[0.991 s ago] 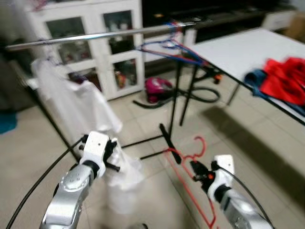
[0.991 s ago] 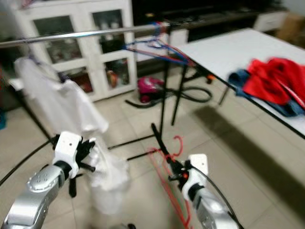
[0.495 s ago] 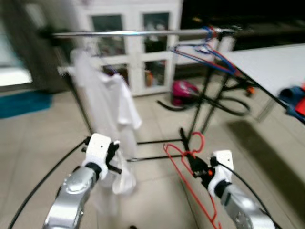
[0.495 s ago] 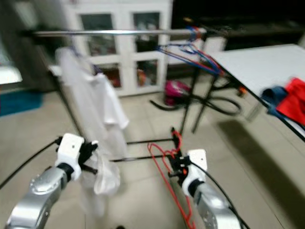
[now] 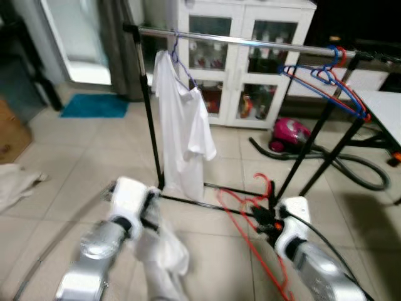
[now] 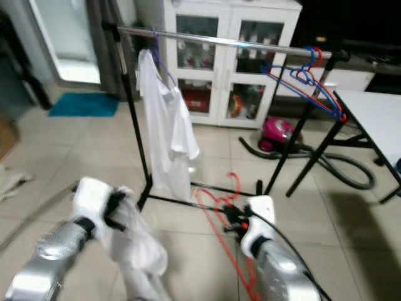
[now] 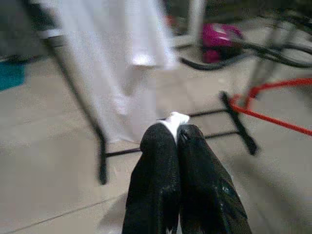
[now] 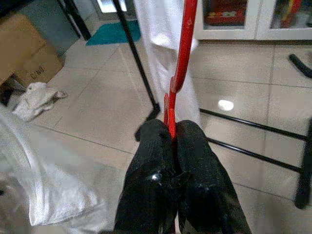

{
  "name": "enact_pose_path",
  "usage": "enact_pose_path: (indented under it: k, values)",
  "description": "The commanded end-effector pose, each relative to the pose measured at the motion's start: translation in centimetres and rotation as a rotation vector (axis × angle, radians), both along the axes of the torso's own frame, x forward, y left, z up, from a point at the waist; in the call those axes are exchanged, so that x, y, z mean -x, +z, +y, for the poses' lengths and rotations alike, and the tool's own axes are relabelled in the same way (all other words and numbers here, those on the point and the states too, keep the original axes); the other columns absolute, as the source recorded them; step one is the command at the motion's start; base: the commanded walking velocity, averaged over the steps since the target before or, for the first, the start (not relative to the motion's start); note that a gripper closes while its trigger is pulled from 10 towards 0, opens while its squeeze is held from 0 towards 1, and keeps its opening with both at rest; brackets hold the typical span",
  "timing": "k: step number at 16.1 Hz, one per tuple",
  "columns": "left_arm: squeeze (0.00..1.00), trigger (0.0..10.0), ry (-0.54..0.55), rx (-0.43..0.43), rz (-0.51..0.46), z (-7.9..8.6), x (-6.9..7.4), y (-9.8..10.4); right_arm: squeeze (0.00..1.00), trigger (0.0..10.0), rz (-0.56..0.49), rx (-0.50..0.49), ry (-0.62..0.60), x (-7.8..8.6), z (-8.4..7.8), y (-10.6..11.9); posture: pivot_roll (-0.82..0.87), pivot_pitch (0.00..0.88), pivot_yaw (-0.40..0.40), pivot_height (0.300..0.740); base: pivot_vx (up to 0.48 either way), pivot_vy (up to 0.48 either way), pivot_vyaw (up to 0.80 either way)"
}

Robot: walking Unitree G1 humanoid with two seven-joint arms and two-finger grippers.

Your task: Hang hanger

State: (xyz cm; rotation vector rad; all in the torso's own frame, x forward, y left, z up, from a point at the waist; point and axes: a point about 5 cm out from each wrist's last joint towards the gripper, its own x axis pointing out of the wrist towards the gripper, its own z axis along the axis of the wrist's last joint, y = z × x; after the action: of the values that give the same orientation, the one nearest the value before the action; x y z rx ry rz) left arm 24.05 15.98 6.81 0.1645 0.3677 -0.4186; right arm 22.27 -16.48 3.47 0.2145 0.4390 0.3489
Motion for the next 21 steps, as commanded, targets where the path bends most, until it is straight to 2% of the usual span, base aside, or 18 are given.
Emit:
enact_pose_path:
  k: [1, 4, 5, 7, 10, 11, 12, 13, 14, 17, 20, 21]
  values:
    - [0.00, 10.0, -0.014, -0.038, -0.031, 0.7, -0.3, 0.8, 0.00, 10.0, -0.009, -0.012, 0.009, -0.2, 0.2, 0.3, 0.10, 0.000, -0.018, 0.740, 0.000, 0.000, 0.00]
    - [0.00, 10.0, -0.145, -0.113, -0.019, 0.7, -0.3, 1.0, 0.00, 10.0, -0.044, -0.002, 0.038, -0.6, 0.5, 0.8, 0.11, 0.000, -0.021, 0.740, 0.000, 0.000, 0.00]
    - [0.00, 10.0, -0.253, -0.176, 0.002, 1.1, -0.6, 1.2, 0.00, 10.0, -0.062, 0.003, 0.034, -1.1, 0.2, 1.2, 0.11, 0.000, -0.029, 0.740, 0.000, 0.000, 0.00]
    - [0.00, 10.0, -0.369, -0.222, 0.035, 2.0, -1.0, 1.7, 0.00, 10.0, -0.073, 0.020, 0.041, -1.5, -0.3, 1.5, 0.11, 0.000, -0.037, 0.740, 0.000, 0.000, 0.00]
    - [0.00, 10.0, -0.696, -0.344, 0.116, 4.3, -3.4, 4.5, 0.00, 10.0, -0.127, 0.060, 0.179, -2.4, -0.7, 2.8, 0.13, 0.000, -0.064, 0.740, 0.000, 0.000, 0.00]
    - [0.00, 10.0, -0.737, -0.378, 0.117, 4.5, -4.1, 5.0, 0.00, 10.0, -0.127, 0.069, 0.223, -2.4, -0.6, 2.9, 0.13, 0.000, -0.064, 0.740, 0.000, 0.000, 0.00]
    - [0.00, 10.0, -0.759, -0.424, 0.116, 4.9, -5.7, 5.9, 0.00, 10.0, -0.124, 0.101, 0.337, -2.2, -0.3, 3.3, 0.12, 0.000, -0.064, 0.740, 0.000, 0.000, 0.00]
    - [0.00, 10.0, -0.744, -0.443, 0.110, 5.1, -6.6, 6.3, 0.00, 10.0, -0.117, 0.121, 0.386, -2.2, -0.3, 3.4, 0.12, 0.000, -0.063, 0.740, 0.000, 0.000, 0.00]
    - [0.00, 10.0, -0.703, -0.471, 0.059, 5.0, -8.8, 7.6, 0.00, 10.0, -0.080, 0.185, 0.516, -1.9, -0.3, 3.7, 0.11, 0.000, -0.056, 0.740, 0.000, 0.000, 0.00]
    - [0.00, 10.0, -0.707, -0.436, 0.030, 4.1, -10.0, 8.2, 0.00, 10.0, -0.075, 0.202, 0.537, -2.2, -0.1, 4.4, 0.11, 0.000, -0.044, 0.740, 0.000, 0.000, 0.00]
    - [0.00, 10.0, -0.721, -0.424, 0.083, 3.8, -10.7, 7.9, 0.00, 10.0, -0.087, 0.180, 0.551, -2.3, 0.4, 5.2, 0.11, 0.015, -0.042, 0.740, 0.000, 0.000, 0.00]
    - [0.00, 10.0, -0.701, -0.423, 0.095, 3.8, -10.9, 7.7, 0.00, 10.0, -0.087, 0.142, 0.561, -2.1, 0.7, 5.4, 0.11, 0.027, -0.042, 0.740, 0.000, 0.000, 0.00]
